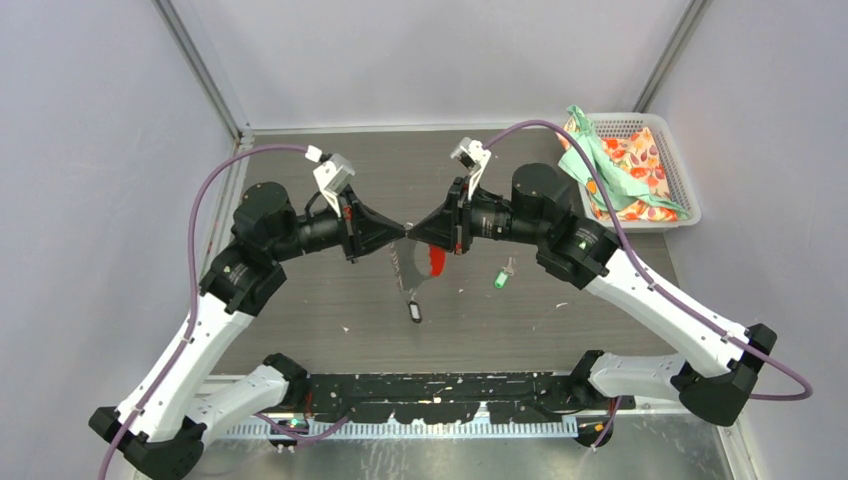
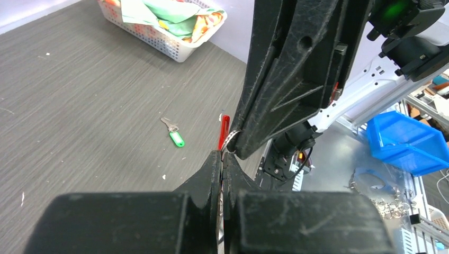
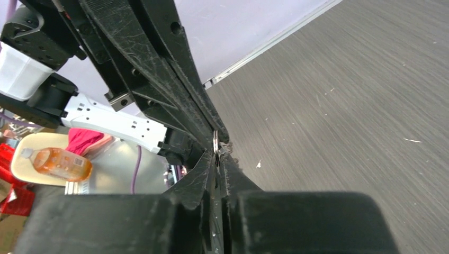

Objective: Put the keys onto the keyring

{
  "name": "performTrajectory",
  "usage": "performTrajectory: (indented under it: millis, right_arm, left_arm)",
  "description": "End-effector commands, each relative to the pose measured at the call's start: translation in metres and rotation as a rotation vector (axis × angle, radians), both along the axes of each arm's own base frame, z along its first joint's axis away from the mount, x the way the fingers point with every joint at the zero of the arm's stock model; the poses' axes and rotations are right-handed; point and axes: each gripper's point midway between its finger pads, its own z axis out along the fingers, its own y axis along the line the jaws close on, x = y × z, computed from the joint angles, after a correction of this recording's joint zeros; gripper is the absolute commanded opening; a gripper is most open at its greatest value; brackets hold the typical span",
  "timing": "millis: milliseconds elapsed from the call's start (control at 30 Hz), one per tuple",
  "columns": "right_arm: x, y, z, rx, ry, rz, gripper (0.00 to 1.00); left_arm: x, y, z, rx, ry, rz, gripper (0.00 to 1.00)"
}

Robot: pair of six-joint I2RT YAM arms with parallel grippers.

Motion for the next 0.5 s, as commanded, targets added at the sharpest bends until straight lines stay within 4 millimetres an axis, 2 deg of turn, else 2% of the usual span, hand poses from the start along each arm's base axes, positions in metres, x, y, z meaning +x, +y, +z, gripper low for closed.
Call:
performTrajectory:
  millis: [0, 133, 167, 200, 267, 300, 367, 467]
  right_arm:
    - [0.002, 0.0, 0.024, 0.072, -0.053, -0.021, 0.03]
    - [-0.001, 0.0, 0.017, 0.034, -0.034, -0.006, 0.01]
    - [-0.002, -0.002, 0.009, -0.004, -0.013, -0.004, 0.01]
    - [-0.003, -0.004, 0.002, -0.039, 0.0, -0.004, 0.01]
    - [-0.005, -0.011, -0.01, -0.114, 0.026, -0.011, 0.01]
    - [-0.007, -0.015, -0.017, -0.157, 0.039, -0.009, 0.01]
    - [-0.012, -0.025, -0.031, -0.241, 0.067, -0.004, 0.01]
    - [-0.024, -0.035, -0.044, -0.333, 0.1, 0.038, 0.01]
  left_arm:
    - [0.001, -0.002, 0.008, -0.021, -0.052, -0.013, 0.0]
    - [0.001, -0.003, -0.008, 0.013, -0.049, -0.035, 0.0]
    - [0.0, -0.003, -0.011, 0.023, -0.052, -0.043, 0.01]
    - [-0.001, -0.003, -0.013, 0.033, -0.06, -0.053, 0.08]
    - [-0.003, -0.001, -0.016, 0.058, -0.088, -0.061, 0.33]
    - [-0.004, 0.001, -0.018, 0.072, -0.107, -0.067, 0.41]
    - [-0.008, 0.005, -0.019, 0.102, -0.168, -0.083, 0.47]
    - [-0.02, 0.008, -0.02, 0.143, -0.247, -0.143, 0.48]
